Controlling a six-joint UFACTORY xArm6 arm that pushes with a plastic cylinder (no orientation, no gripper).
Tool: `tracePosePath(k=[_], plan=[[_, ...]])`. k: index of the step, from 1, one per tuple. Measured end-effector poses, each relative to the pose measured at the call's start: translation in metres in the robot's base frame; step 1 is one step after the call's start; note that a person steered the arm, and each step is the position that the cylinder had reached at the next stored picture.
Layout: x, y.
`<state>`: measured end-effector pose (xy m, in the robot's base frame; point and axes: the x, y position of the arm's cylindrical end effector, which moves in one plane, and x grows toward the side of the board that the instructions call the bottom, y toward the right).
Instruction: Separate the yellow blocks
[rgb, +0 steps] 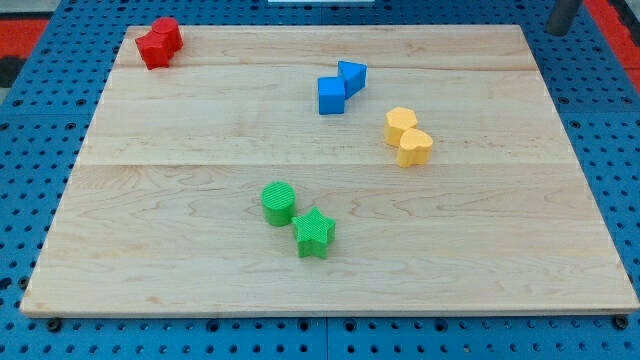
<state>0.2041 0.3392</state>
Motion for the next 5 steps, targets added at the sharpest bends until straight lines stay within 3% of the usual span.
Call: tracePosePath(k=[1,2,3,4,5], plan=[[0.001,-0.001],[0.091,-0.060],[0.143,-0.139],[0.143,-0.204],[0.176,-0.219]])
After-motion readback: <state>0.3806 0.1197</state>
